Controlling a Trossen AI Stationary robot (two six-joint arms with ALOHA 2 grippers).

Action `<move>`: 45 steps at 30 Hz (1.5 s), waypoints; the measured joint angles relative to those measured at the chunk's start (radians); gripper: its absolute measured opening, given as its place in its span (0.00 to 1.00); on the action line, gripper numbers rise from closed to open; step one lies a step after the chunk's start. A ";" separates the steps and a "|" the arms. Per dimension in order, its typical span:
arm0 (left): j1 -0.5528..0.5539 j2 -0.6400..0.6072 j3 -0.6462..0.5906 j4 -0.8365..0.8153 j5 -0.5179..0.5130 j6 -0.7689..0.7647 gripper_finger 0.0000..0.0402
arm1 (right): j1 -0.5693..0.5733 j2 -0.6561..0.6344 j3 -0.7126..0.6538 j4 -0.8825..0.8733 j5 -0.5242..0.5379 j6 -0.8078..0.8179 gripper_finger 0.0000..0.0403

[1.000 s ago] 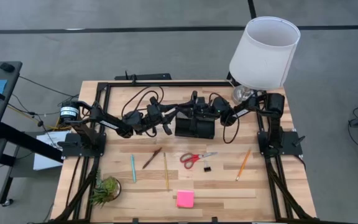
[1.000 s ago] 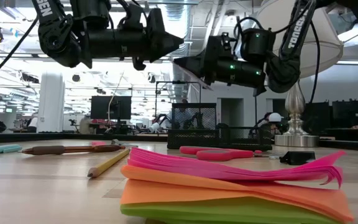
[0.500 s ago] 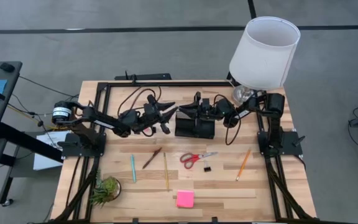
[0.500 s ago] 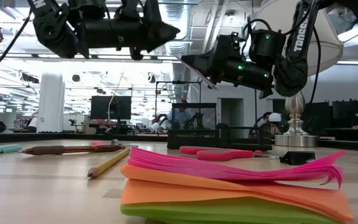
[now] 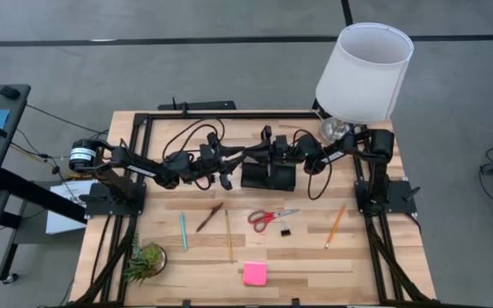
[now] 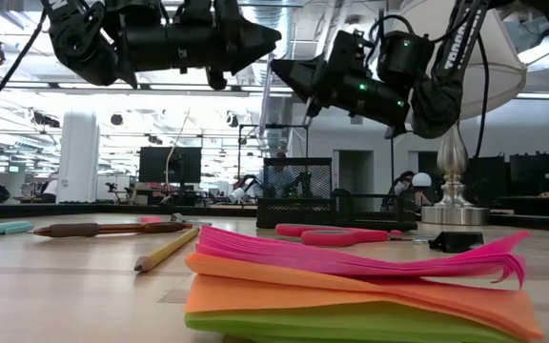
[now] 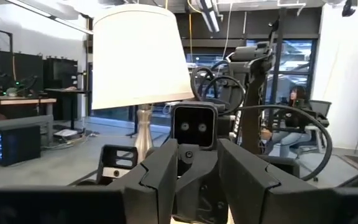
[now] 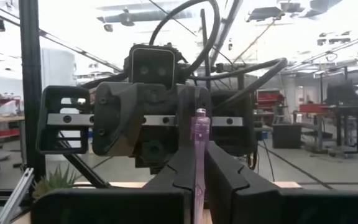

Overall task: Pick and place office supplies into organizer
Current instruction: Put the pink pen into the desk organizer

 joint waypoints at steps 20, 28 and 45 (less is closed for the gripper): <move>0.075 0.131 0.086 -0.107 0.047 -0.041 0.27 | -0.098 -0.077 0.001 -0.038 -0.073 0.031 0.03; 0.067 0.311 0.210 -0.144 0.076 -0.078 0.27 | -0.080 -0.076 -0.049 -0.142 -0.079 0.026 0.03; 0.017 0.313 0.211 -0.186 0.040 -0.109 0.27 | 0.000 -0.074 -0.179 -0.040 0.067 0.000 0.02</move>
